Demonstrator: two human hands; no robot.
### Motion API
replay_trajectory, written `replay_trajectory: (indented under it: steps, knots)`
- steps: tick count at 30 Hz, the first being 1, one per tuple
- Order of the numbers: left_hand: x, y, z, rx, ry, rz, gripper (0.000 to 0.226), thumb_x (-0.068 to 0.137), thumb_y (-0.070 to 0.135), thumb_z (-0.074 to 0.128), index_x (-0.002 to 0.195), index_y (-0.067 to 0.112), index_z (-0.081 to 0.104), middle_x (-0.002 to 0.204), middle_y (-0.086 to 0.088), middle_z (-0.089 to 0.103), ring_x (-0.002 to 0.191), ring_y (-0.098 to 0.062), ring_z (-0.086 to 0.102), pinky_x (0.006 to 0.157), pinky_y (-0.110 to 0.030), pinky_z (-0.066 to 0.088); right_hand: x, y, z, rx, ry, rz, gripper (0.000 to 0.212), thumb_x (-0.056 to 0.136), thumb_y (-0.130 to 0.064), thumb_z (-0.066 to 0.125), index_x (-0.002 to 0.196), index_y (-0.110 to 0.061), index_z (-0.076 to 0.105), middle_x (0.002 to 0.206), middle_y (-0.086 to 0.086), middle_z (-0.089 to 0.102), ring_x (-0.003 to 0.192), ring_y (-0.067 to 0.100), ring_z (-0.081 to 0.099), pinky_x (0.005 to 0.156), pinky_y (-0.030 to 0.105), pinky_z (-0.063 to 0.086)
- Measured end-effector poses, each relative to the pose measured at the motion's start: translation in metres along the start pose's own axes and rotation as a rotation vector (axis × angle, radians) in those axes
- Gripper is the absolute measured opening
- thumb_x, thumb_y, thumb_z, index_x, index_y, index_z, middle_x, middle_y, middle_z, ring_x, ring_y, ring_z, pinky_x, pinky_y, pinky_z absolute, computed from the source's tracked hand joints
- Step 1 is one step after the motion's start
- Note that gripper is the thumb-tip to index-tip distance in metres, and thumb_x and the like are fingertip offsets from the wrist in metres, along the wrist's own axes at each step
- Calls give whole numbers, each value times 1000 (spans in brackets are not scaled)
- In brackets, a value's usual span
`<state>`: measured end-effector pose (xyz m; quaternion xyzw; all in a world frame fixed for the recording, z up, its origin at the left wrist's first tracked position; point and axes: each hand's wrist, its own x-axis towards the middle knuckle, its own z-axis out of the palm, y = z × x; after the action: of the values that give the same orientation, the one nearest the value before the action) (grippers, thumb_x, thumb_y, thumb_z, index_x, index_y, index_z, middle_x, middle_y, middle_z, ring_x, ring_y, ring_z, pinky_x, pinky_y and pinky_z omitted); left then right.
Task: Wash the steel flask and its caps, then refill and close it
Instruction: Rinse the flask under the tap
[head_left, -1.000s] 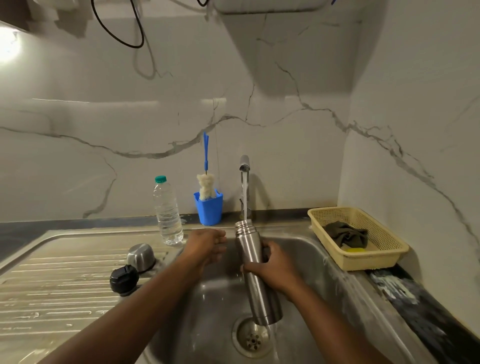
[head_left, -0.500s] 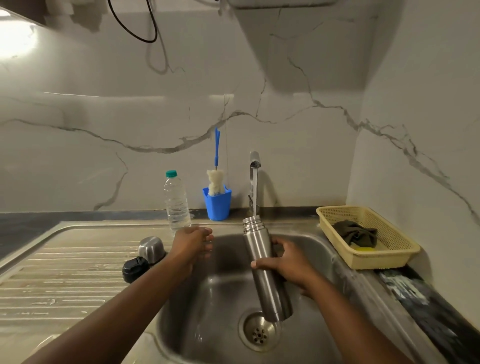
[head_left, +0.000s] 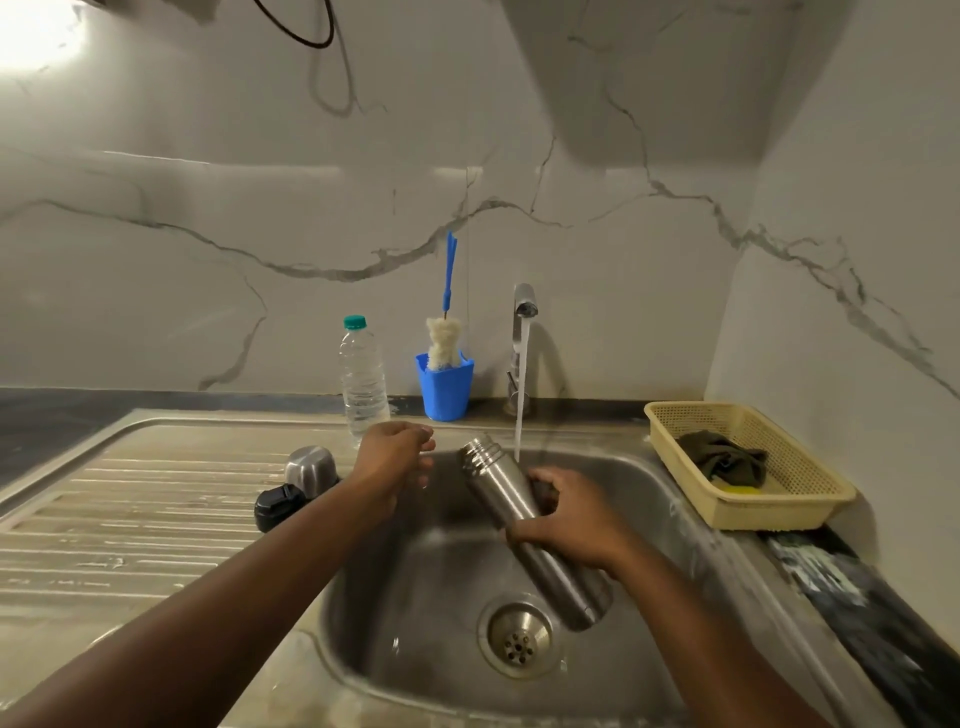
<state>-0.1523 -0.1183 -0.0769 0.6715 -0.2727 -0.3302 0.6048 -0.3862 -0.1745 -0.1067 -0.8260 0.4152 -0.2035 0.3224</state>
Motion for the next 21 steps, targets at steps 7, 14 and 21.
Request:
replay_trajectory:
  steps: [7, 14, 21]
  knots:
    - [9, 2, -6, 66, 30, 47, 17, 104, 12, 60, 117, 6, 70, 110, -15, 72, 89, -26, 66, 78, -39, 56, -7, -17, 8, -705, 169, -216, 83, 75, -46, 80, 149, -45, 43, 121, -10, 64, 105, 14, 62, 86, 34, 51]
    - [27, 16, 5, 121, -19, 53, 21, 104, 15, 60, 118, 6, 71, 112, -13, 72, 93, -24, 65, 79, -38, 56, -4, -21, 5, -900, 240, -245, 76, 84, -30, 79, 151, -40, 44, 141, -2, 56, 133, 24, 47, 117, 46, 29]
    - [49, 29, 38, 156, -170, -6, 30, 103, 15, 62, 132, 16, 65, 125, -11, 66, 112, -27, 66, 96, -43, 59, -1, -26, 5, -959, 242, -275, 67, 85, -31, 79, 145, -38, 51, 149, 3, 53, 143, 28, 40, 125, 57, 12]
